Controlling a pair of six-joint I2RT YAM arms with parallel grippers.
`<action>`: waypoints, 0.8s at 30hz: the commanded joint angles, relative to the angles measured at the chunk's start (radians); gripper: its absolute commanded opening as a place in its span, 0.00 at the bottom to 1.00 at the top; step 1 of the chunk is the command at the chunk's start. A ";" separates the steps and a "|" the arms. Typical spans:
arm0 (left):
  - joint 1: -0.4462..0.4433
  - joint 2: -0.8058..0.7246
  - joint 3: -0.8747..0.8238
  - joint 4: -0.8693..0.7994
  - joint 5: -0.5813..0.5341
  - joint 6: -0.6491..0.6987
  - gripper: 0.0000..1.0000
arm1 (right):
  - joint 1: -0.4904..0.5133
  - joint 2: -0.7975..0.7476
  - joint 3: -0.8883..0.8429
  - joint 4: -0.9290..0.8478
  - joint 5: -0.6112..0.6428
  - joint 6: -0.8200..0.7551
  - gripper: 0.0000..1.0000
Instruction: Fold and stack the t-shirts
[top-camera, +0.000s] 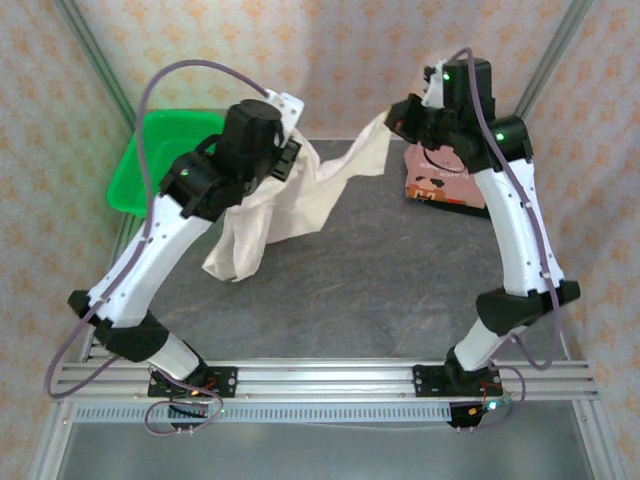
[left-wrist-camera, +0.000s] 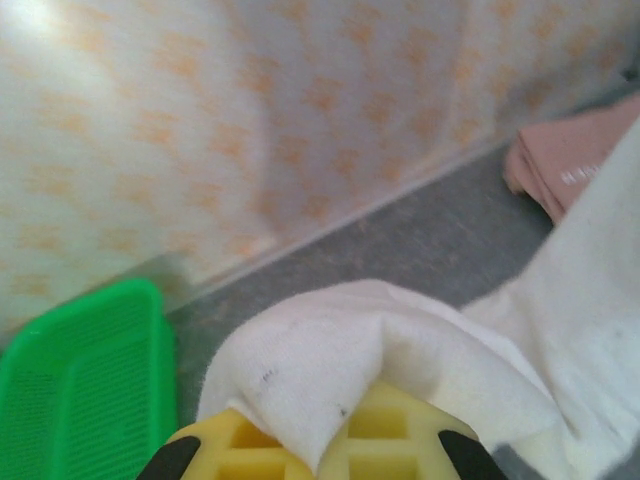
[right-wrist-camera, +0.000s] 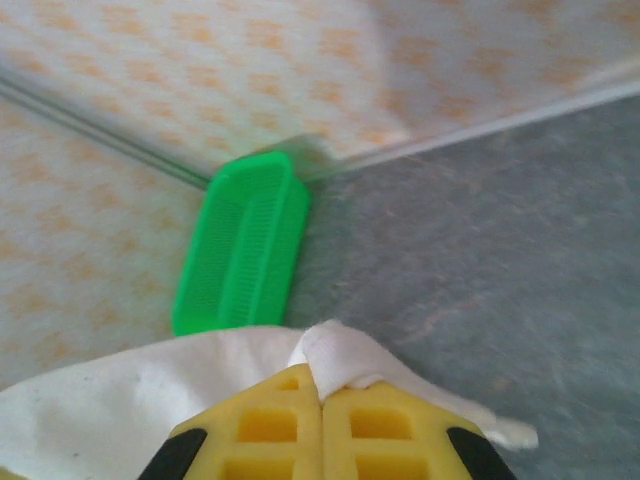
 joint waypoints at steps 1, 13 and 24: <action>-0.039 0.062 -0.133 0.019 0.163 -0.043 0.00 | -0.085 -0.135 -0.221 0.080 0.077 0.013 0.00; -0.111 0.195 -0.492 0.397 0.513 -0.472 0.53 | -0.304 -0.343 -0.881 0.231 0.254 0.056 0.00; -0.015 -0.129 -0.818 0.301 0.532 -0.710 0.71 | -0.309 -0.305 -0.901 0.259 0.245 0.054 0.00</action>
